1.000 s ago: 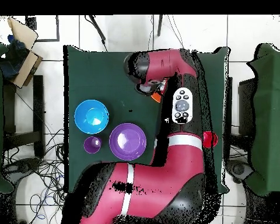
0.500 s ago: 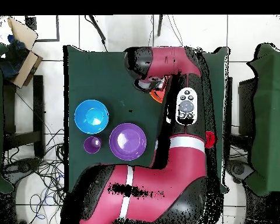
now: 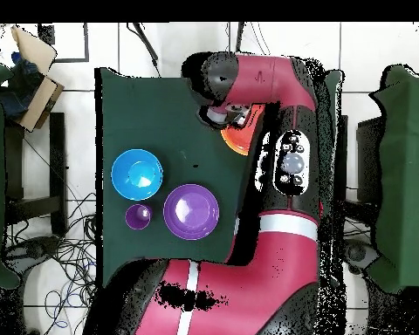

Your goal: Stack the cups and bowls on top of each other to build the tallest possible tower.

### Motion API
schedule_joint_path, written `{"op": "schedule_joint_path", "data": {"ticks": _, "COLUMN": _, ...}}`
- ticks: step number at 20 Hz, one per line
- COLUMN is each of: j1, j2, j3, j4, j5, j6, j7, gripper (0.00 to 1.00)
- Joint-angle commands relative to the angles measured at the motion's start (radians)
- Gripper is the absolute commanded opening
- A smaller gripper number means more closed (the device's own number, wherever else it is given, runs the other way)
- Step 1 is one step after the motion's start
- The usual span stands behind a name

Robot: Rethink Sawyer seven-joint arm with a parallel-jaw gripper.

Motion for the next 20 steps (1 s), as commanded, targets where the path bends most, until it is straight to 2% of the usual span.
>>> {"op": "schedule_joint_path", "data": {"ticks": 1, "j1": 0.006, "j2": -0.022, "j3": 0.046, "j4": 0.116, "j5": 0.043, "j6": -0.006, "j7": 0.063, "gripper": 1.0}}
{"op": "schedule_joint_path", "data": {"ticks": 8, "j1": 0.02, "j2": 0.034, "j3": 0.022, "j4": 0.101, "j5": 0.029, "j6": -0.096, "j7": 0.091, "gripper": 1.0}}
{"op": "schedule_joint_path", "data": {"ticks": 16, "j1": 0.015, "j2": 0.012, "j3": -0.003, "j4": 0.262, "j5": 0.011, "j6": -0.283, "j7": 0.096, "gripper": 1.0}}
{"op": "schedule_joint_path", "data": {"ticks": 20, "j1": 0.02, "j2": -0.002, "j3": -0.007, "j4": 0.348, "j5": 0.034, "j6": -0.358, "j7": 0.131, "gripper": 1.0}}
